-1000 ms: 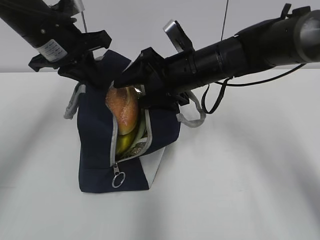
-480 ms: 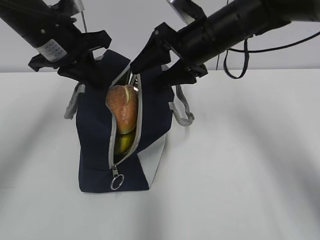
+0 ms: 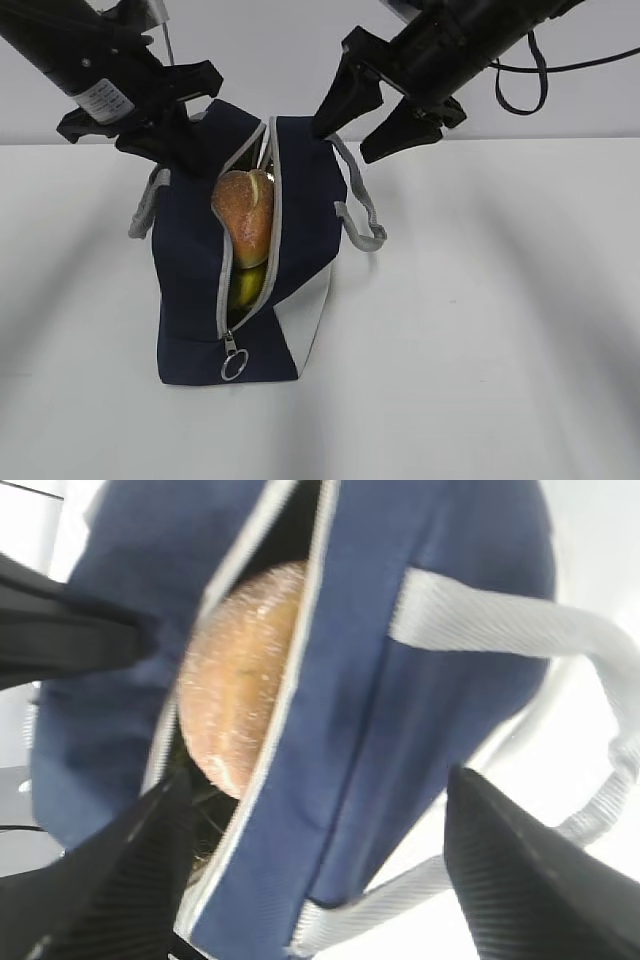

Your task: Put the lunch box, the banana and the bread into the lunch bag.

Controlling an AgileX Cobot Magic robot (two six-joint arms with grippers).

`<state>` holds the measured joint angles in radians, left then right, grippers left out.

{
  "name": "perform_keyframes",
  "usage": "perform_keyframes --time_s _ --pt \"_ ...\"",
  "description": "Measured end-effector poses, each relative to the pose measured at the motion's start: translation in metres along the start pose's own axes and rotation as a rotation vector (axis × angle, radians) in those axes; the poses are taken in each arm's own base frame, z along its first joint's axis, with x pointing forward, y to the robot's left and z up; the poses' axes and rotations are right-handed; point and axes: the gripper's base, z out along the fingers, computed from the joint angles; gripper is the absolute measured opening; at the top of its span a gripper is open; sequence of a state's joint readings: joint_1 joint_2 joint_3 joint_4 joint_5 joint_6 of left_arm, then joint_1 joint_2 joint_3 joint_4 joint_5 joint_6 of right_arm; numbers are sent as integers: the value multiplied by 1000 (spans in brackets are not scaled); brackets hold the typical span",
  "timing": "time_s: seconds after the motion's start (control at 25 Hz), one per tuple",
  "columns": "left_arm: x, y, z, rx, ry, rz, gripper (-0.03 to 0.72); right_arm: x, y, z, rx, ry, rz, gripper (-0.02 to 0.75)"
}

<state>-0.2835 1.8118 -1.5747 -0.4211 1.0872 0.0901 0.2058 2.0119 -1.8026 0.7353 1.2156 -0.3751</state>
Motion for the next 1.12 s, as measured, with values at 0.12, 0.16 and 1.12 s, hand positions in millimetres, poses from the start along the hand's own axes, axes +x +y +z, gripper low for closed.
perform_keyframes --time_s 0.12,0.16,1.12 --pt "0 0 0 0 0 0 -3 1 -6 8 1 20 25 571" --pt "0 0 0 0 0 0 -3 1 -8 11 -4 25 35 570" --pt "-3 -15 1 133 -29 -38 -3 0 -24 40 -92 51 159 -3"
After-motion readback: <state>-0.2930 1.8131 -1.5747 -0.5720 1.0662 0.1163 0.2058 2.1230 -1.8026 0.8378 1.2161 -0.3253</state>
